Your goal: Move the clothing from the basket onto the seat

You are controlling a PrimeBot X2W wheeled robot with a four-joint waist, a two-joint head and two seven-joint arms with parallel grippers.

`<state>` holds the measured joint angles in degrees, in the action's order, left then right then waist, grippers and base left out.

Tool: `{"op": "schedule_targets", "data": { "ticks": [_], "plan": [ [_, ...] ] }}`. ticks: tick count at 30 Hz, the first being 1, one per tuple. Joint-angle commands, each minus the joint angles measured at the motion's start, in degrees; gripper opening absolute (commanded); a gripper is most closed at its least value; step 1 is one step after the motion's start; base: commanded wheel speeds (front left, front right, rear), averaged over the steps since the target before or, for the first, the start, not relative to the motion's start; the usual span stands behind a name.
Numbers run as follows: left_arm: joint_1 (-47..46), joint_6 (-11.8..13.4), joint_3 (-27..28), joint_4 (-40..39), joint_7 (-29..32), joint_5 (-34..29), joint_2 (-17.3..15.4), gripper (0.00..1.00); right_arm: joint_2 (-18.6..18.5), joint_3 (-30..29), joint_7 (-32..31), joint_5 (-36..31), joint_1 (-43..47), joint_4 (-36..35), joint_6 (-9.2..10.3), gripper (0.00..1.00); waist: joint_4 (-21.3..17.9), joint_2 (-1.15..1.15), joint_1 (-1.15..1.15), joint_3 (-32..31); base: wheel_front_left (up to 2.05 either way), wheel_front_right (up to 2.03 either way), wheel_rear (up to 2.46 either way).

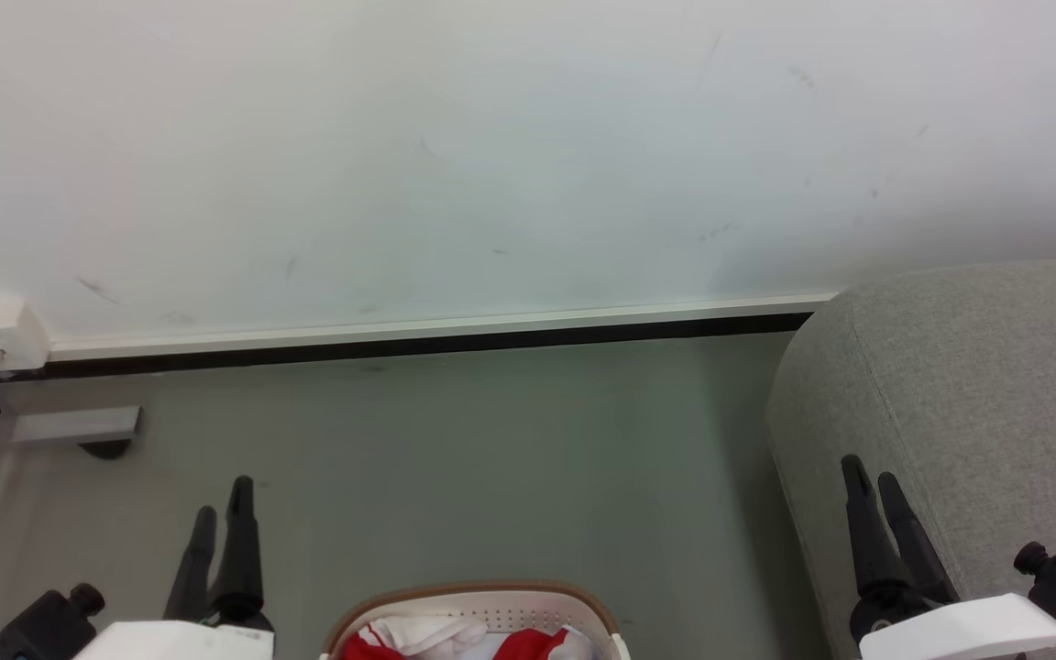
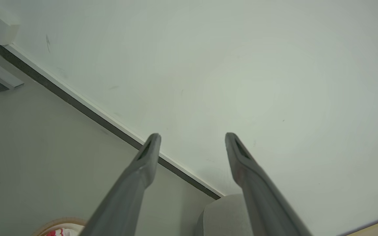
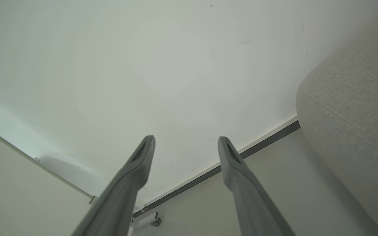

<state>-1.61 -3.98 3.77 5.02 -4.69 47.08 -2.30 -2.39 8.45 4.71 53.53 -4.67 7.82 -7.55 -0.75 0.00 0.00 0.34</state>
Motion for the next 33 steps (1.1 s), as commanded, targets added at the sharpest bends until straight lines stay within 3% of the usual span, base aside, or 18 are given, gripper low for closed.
{"op": "schedule_targets", "data": {
  "ticks": [1,9,33],
  "plan": [
    [0.07,0.12,-0.01,-1.23,-0.77,-2.59,-0.52,1.00,-0.62,0.30,0.68,-2.88,-1.55,-0.07,0.05,1.00,-0.01,0.00,0.00,-0.06,0.00,0.00,0.00],
    [0.74,0.33,-0.39,-1.67,-2.16,-8.17,-0.56,1.00,-0.57,0.43,2.13,-10.51,-1.41,2.20,0.05,1.00,-0.02,0.00,0.00,-0.15,0.00,0.00,0.00],
    [1.48,0.29,-0.25,-1.95,-5.65,-21.85,-0.67,1.00,-0.61,3.93,5.64,-22.35,-2.18,2.16,0.08,1.00,-0.61,0.00,0.00,0.20,0.00,0.00,0.00]
  ]
}}
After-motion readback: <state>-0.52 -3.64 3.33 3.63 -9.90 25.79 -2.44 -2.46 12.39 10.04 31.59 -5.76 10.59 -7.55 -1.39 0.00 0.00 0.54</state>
